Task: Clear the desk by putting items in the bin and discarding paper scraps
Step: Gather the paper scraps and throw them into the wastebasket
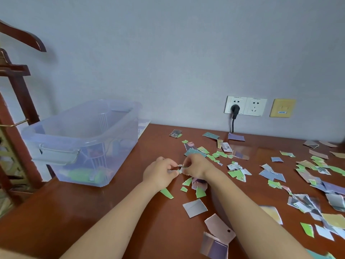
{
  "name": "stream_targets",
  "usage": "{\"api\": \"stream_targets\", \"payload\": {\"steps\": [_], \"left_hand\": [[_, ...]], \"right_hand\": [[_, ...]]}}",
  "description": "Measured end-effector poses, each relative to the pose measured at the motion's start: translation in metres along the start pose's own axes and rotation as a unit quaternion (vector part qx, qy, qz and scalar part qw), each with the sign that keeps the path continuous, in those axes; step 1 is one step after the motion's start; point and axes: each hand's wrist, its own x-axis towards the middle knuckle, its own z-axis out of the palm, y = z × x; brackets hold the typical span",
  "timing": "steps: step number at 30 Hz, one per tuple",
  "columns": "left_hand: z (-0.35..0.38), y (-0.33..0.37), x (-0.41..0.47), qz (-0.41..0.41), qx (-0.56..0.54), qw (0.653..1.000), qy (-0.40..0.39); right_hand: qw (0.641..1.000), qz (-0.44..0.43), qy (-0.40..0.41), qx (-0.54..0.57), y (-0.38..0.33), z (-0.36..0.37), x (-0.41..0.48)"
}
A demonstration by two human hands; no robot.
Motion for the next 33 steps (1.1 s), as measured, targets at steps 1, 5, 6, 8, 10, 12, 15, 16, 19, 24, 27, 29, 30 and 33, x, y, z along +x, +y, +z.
{"api": "stream_targets", "payload": {"steps": [1, 5, 6, 8, 10, 12, 15, 16, 19, 24, 27, 29, 30, 33], "left_hand": [[0.0, -0.001, -0.001, 0.002, -0.007, 1.0, 0.009], [0.005, -0.002, -0.003, -0.003, -0.027, 0.998, 0.05], [0.006, -0.002, -0.003, -0.006, -0.027, 0.998, 0.059], [0.008, -0.004, -0.004, -0.013, -0.026, 0.997, 0.075], [0.009, -0.004, -0.005, -0.019, -0.036, 0.996, 0.084], [0.008, -0.005, -0.006, -0.022, -0.046, 0.994, 0.092], [0.008, -0.005, -0.008, -0.027, -0.048, 0.994, 0.099], [0.008, -0.005, -0.008, -0.031, -0.053, 0.993, 0.099], [0.007, -0.007, -0.007, -0.041, -0.107, 0.989, 0.091], [0.002, -0.005, -0.004, -0.043, -0.227, 0.97, 0.081], [0.001, 0.001, -0.002, -0.054, -0.292, 0.951, 0.09], [-0.001, 0.008, -0.002, -0.078, -0.351, 0.93, 0.072], [-0.003, 0.011, -0.002, -0.085, -0.364, 0.925, 0.063], [-0.004, 0.016, 0.001, -0.076, -0.294, 0.951, 0.061]], "right_hand": [[1.0, -0.001, 0.012, -0.003, -0.001, 0.001, -0.001], [0.999, 0.004, 0.042, 0.003, -0.004, 0.006, -0.004], [0.998, 0.008, 0.053, 0.014, -0.003, 0.007, -0.005], [0.996, 0.014, 0.079, 0.042, 0.001, 0.01, -0.007], [0.99, 0.019, 0.098, 0.101, 0.006, 0.012, -0.008], [0.981, 0.024, 0.104, 0.161, 0.008, 0.012, -0.011], [0.964, 0.049, 0.099, 0.241, 0.004, 0.008, -0.016], [0.954, 0.061, 0.103, 0.276, 0.003, 0.007, -0.017], [0.908, 0.106, 0.111, 0.39, 0.0, 0.003, -0.022], [0.874, 0.17, 0.099, 0.444, -0.001, -0.004, -0.026], [0.878, 0.15, 0.081, 0.447, 0.002, -0.005, -0.024], [0.899, 0.129, 0.088, 0.409, 0.003, -0.003, -0.023], [0.915, 0.111, 0.108, 0.373, 0.003, -0.002, -0.022], [0.967, 0.059, 0.151, 0.197, 0.007, 0.002, -0.015]]}}
